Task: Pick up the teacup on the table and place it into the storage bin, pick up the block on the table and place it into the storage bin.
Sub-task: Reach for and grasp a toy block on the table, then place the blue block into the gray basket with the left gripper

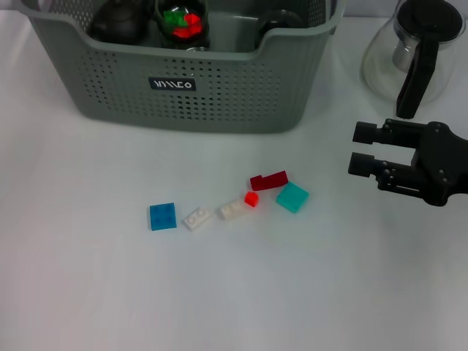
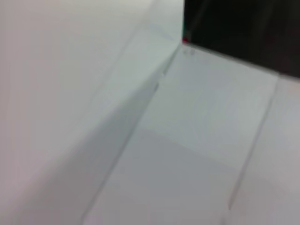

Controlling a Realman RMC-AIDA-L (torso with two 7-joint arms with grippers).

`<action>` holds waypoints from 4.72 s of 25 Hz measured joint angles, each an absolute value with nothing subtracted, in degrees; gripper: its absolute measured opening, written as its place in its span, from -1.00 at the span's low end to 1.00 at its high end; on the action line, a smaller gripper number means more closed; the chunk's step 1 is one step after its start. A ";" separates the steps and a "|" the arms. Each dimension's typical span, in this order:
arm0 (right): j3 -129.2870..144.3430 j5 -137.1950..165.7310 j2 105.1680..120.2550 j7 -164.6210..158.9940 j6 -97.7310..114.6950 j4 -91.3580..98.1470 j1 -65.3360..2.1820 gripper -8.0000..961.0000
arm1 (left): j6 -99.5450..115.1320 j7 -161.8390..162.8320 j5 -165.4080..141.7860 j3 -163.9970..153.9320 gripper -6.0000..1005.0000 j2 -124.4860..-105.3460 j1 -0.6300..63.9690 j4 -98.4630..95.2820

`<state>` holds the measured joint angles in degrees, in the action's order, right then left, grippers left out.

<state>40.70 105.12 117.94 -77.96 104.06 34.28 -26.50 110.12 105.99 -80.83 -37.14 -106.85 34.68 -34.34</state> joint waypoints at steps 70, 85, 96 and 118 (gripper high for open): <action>39.99 105.12 117.95 -77.97 104.24 34.10 -26.28 0.28 | 85.46 129.81 -160.10 -91.80 0.25 -124.45 27.77 -76.70; 39.99 105.11 117.92 -78.07 104.46 34.10 -26.28 0.28 | 95.96 123.48 -151.64 -76.66 -0.18 -124.27 28.69 -82.59; 39.90 105.11 117.95 -78.01 104.44 34.10 -26.19 0.28 | 116.60 101.88 -108.52 -31.34 -0.18 -109.46 36.93 -41.92; 39.70 105.11 117.89 -78.21 104.61 34.10 -26.67 0.28 | 72.16 138.96 -139.70 -54.09 -0.11 -109.71 57.30 -53.00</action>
